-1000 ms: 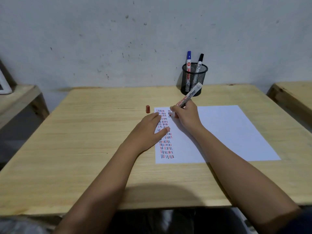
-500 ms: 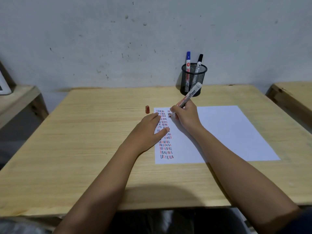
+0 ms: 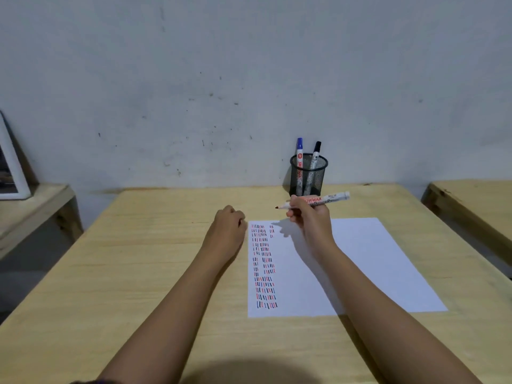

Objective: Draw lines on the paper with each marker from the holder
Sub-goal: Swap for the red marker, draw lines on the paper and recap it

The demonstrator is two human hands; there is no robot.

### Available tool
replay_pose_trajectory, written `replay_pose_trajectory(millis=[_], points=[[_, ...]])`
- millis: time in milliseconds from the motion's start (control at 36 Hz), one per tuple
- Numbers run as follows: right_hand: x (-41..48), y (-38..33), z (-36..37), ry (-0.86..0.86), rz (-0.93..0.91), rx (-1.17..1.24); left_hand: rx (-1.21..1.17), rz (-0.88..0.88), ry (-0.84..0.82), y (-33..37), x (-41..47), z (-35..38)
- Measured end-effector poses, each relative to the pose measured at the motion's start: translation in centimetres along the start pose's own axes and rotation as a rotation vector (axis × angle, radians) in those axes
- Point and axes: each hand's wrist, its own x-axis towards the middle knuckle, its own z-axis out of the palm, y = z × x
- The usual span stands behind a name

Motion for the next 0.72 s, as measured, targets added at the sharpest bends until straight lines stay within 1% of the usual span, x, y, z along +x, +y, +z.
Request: replay_pose_trajectory(millis=[56, 111, 139, 222, 306, 361, 528, 722], points=[[0.2, -0.8, -0.1, -0.020, -0.017, -0.048, -0.016, -0.018, 0.018, 0.2, 0.4, -0.3], [0.3, -1.7, -0.2, -0.028, -0.034, -0.060, -0.121, -0.058, 0.052, 0.7, 0.3, -0.7], [0.3, -2.2, -0.2, -0.031, -0.039, -0.044, -0.238, -0.094, 0.080, 1.2, 0.2, -0.8], [0.0, -3.6, -0.1, -0.047, -0.044, 0.014, -0.757, -0.270, 0.148, 3.4, -0.5, -1.6], [-0.5, -4.7, 0.1, -0.073, -0.053, 0.036, -1.124, -0.336, 0.127, 5.0, -0.7, -2.3], [-0.9, -5.2, 0.2, -0.080, -0.076, 0.039, -1.292, -0.363, 0.096, 6.0, -0.9, -2.8], [-2.2, -5.8, 0.4, -0.092, -0.128, 0.070, -1.484, -0.379, 0.029, 8.2, -1.5, -3.6], [-3.1, -6.1, 0.3, -0.123, -0.145, 0.041, -1.571, -0.338, -0.029, 9.4, -2.1, -3.7]])
